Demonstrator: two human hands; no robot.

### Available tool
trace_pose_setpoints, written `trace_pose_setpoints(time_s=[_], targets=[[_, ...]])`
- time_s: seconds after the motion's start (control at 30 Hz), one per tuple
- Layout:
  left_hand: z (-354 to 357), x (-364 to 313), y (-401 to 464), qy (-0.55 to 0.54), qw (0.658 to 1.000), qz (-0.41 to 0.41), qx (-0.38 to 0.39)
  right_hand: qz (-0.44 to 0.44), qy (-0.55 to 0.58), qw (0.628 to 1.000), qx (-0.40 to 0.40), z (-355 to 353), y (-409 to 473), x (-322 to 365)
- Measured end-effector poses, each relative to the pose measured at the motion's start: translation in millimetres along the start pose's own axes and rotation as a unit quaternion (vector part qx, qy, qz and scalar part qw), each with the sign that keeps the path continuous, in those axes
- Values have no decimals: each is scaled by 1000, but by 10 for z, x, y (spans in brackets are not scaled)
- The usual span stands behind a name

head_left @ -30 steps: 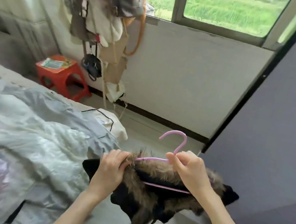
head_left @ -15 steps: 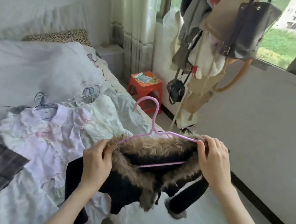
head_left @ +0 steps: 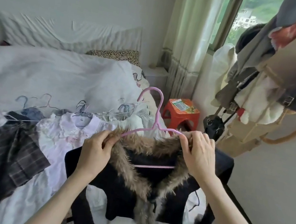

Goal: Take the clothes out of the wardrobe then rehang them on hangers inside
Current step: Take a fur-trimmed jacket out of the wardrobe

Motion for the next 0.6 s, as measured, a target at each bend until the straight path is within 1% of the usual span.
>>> trace_pose_setpoints(time_s=[0.1, 0.2, 0.3, 0.4, 0.47, 0.6], targets=[[63, 180, 224, 17, 1000, -19, -4, -20, 17, 1000, -3, 337, 202, 33], [214, 397, 518, 43, 999, -32, -5, -21, 16, 1000, 7, 766, 426, 40], [431, 699, 874, 50, 997, -54, 7, -10, 27, 999, 33, 1263, 672, 22], [751, 1106, 1283, 53, 996, -71, 27, 16, 42, 995, 85, 1835, 949, 1], [984, 1418, 1543, 67, 992, -87, 55, 29, 31, 992, 121, 2271, 1097, -40], [1455, 2117, 1949, 105, 976, -121, 148, 64, 21, 976, 209, 3214, 1210, -170]])
Point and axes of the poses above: each hand's wrist, its own y-axis towards the middle knuckle, its own z-axis out of the palm, x = y × z, the point moved 1 cm from there along y, towards the middle knuckle, and after that the axes turned 12 degrees about -x, right-handed, at the moved point
